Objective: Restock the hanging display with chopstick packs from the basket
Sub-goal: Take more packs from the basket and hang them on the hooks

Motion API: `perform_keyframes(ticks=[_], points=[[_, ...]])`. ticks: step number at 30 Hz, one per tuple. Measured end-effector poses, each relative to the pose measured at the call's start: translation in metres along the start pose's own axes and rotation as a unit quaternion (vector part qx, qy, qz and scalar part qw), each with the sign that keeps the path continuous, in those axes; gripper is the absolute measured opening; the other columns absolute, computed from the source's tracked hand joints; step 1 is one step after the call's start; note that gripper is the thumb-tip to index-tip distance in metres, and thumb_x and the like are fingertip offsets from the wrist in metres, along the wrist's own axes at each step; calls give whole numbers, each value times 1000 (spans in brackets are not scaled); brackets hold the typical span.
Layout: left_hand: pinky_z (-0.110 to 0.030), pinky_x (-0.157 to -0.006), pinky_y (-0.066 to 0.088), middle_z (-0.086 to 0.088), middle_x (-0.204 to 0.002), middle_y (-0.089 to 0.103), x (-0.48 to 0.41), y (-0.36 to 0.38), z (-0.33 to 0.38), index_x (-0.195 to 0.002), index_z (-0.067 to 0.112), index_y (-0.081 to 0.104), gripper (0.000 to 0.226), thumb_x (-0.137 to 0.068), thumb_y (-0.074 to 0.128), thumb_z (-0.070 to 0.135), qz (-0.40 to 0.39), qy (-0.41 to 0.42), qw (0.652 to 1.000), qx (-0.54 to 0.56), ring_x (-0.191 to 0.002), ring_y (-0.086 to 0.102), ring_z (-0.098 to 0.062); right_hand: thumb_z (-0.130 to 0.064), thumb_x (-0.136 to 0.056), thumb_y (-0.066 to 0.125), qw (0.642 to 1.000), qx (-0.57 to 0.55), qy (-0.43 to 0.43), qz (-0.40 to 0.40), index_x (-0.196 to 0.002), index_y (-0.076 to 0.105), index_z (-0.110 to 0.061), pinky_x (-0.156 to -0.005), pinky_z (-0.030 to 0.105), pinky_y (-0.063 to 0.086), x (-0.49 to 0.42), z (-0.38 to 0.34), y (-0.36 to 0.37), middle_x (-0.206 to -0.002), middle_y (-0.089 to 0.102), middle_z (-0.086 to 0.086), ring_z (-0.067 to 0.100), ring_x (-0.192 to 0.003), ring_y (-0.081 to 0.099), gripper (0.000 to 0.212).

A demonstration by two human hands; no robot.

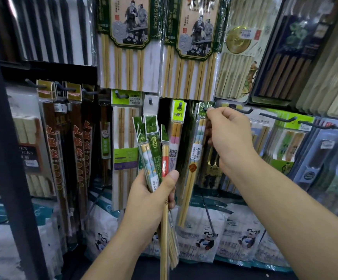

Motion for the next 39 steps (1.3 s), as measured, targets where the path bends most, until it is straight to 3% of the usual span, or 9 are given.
perform_keyframes(ticks=[3,8,14,17,20,26,31,34,39], points=[[-27,-57,51,-6,-71,60,1,0,0,-99,23,69,58,-65,87,66,-1,0,1000,0,-61,57,-17,-21,-101,55,997,63,-46,-1,-79,54,6,-63,24,41,-1,3,-1,-64,45,6,17,-61,41,35],[-29,-57,52,-7,-71,63,3,1,4,-96,22,68,41,-75,83,55,-11,3,1000,-9,-62,58,-20,-32,-101,60,989,121,-85,-3,-83,64,-15,-54,13,40,6,9,-3,-68,57,-5,1,-58,48,24],[-32,-59,55,-8,-69,66,3,4,7,-88,27,70,29,-76,82,49,-14,10,1000,-17,-62,62,-23,-33,-99,64,993,113,-32,5,-87,64,-16,-58,15,43,20,23,-7,-72,61,-4,-3,-60,53,21],[-32,-59,55,-7,-70,67,3,6,8,-89,26,70,31,-73,83,49,-19,6,1000,-17,-61,64,-22,-36,-102,59,995,3,41,-94,-88,72,-19,-57,21,49,36,28,5,-74,71,-2,7,-67,65,26],[-31,-58,56,-3,-70,68,4,9,10,-89,29,70,35,-70,86,54,-26,8,1000,-12,-61,64,-19,-27,-100,63,978,-7,42,-204,-89,76,-19,-59,25,52,55,28,19,-81,75,4,13,-73,68,19],[-28,-59,55,-1,-77,73,6,11,11,-91,35,73,48,-61,87,68,-25,12,999,-29,-67,69,-18,-17,-99,64,964,-91,94,-230,-88,72,-16,-58,24,49,57,25,23,-80,71,6,13,-69,64,13],[-24,-68,60,2,-91,80,6,6,8,-93,43,72,53,-57,78,82,13,0,998,-58,-81,76,-14,-18,-100,64,987,-66,43,-142,-87,70,-18,-55,23,51,41,13,8,-78,70,0,10,-66,63,14],[-26,-62,56,0,-82,75,6,8,7,-90,29,71,33,-76,76,59,11,-5,999,-40,-72,71,-16,-22,-101,62,995,-66,25,-78,-80,69,-21,-62,34,53,26,3,-2,-74,65,1,17,-67,59,22],[-29,-55,52,-6,-74,66,4,5,7,-100,9,64,42,-82,75,45,9,0,1000,-2,-66,62,-20,-24,-101,61,999,-28,15,-23,-77,66,-21,-71,41,50,13,1,-2,-74,60,6,21,-70,54,25]])
Point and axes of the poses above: each hand's wrist, its own x-axis away from the middle knuckle, its own y-axis out of the palm, z = x × y, the point moved 6 cm from there along -x, towards the middle knuckle
